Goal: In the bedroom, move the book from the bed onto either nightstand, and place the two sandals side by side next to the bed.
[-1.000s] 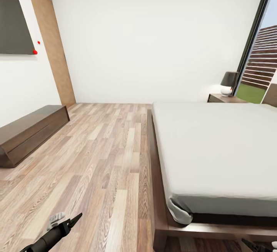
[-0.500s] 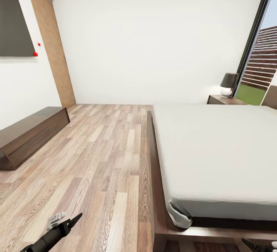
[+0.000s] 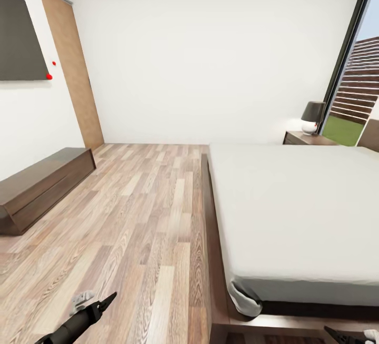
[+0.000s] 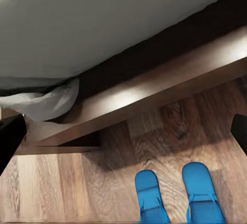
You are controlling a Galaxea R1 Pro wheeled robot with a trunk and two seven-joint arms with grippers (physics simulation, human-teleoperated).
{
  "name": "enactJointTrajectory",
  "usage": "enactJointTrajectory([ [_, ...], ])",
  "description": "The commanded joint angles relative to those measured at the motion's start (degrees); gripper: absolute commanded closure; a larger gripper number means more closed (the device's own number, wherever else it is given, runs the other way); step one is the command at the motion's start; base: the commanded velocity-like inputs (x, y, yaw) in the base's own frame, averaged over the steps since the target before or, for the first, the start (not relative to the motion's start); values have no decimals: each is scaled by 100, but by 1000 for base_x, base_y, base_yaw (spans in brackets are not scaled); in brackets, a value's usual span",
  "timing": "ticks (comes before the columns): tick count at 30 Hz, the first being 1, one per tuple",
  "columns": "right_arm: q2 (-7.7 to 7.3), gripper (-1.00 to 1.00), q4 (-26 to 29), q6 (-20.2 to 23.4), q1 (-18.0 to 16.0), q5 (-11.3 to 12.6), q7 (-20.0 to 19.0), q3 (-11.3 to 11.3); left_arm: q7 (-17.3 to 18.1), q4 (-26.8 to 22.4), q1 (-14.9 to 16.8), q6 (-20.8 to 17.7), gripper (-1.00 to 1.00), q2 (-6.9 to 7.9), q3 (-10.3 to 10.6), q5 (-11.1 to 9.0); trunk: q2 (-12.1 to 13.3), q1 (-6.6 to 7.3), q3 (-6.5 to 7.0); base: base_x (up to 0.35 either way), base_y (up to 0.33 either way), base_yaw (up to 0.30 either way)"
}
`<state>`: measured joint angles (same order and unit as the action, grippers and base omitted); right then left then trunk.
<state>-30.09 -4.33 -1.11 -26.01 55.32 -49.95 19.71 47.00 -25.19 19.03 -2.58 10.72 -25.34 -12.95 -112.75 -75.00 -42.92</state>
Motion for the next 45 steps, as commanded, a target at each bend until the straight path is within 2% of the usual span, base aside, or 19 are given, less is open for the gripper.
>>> enactJointTrajectory([
  [1, 146, -100, -19, -11, -11, 43, 3, 46, -167, 8, 4, -23, -100, -74, 27, 13, 39, 23, 13, 0, 0, 0],
  [2, 223, -100, -18, -12, -12, 42, 36, 47, -273, 9, 4, -19, -100, -114, 52, 39, 79, 45, 31, 0, 0, 0],
  [4, 519, -100, -16, -12, -13, 39, 328, 56, -712, 23, 4, 10, -100, -276, 180, 214, 159, 89, 67, 0, 0, 0],
  [5, 586, -100, -16, -13, -12, 37, 435, 59, -818, 35, 4, 32, -100, -321, 215, 272, 199, 111, 85, 0, 0, 0],
  [9, 932, -100, -15, -109, -10, 26, 1143, 71, -1517, 225, 4, 437, -100, -717, 401, 748, 360, 199, 157, 0, 0, 0],
  [12, 1145, -100, -19, -135, -11, 22, 1460, 81, -1975, 359, 4, 709, -100, -927, 441, 1039, 480, 265, 211, 0, 0, 0],
  [15, 1477, -100, -22, -147, -9, -1, 1953, 93, -2522, 519, 4, 878, -100, -1101, 456, 1308, 600, 331, 264, 0, 0, 0],
  [16, 1635, -100, -23, -149, -9, -64, 2194, 95, -2691, 640, 4, 913, -100, -1141, 458, 1373, 640, 353, 282, 0, 0, 0],
  [17, 1722, -100, -23, -149, -9, -115, 2325, 95, -2761, 711, 4, 929, -100, -1157, 458, 1398, 680, 375, 300, 0, 0, 0],
  [18, 1900, -100, -23, -151, -9, -256, 2604, 95, -2869, 857, 4, 970, -100, -1179, 459, 1434, 721, 397, 318, 0, 0, 0],
  [19, 1988, -100, -25, -151, -9, -344, 2749, 95, -2910, 922, 4, 996, -100, -1187, 461, 1446, 761, 419, 336, 0, 0, 0],
  [20, 2155, -100, -25, -151, -9, -542, 3022, 95, -2972, 1022, 4, 1062, -100, -1200, 464, 1465, 801, 441, 354, 0, 0, 0],
  [21, 2232, -100, -25, -152, -9, -650, 3142, 95, -2994, 1058, 4, 1098, -100, -1204, 465, 1471, 841, 463, 372, 0, 0, 0],
  [23, 2472, -100, -24, -152, -9, -1074, 3461, 95, -3051, 1147, 4, 1221, -100, -1214, 467, 1487, 921, 507, 408, 0, 0, 0],
  [26, 2582, -100, -24, -151, -9, -1397, 3593, 95, -3075, 1188, 4, 1275, -100, -1218, 468, 1493, 1041, 573, 462, 0, 0, 0],
  [30, 2638, -100, -24, -101, -9, -1637, 3661, 100, -3087, 1209, 4, 1299, -100, -1221, 474, 1496, 1202, 660, 534, 0, 0, 0],
  [35, 2654, -100, -23, -61, -9, -1731, 3667, 99, -3158, 1218, 4, 1290, -100, -1221, 490, 1500, 1402, 770, 623, 0, 0, 0],
  [39, 2618, -100, -23, -63, -9, -1719, 3647, 89, -3331, 1225, 4, 1300, -100, -1226, 501, 1502, 1563, 858, 695, 0, 0, 0],
  [45, 2591, -100, -19, -65, -9, -1701, 3635, 86, -3369, 1242, 4, 1304, -100, -1234, 502, 1498, 1763, 968, 785, 0, 0, 0],
])
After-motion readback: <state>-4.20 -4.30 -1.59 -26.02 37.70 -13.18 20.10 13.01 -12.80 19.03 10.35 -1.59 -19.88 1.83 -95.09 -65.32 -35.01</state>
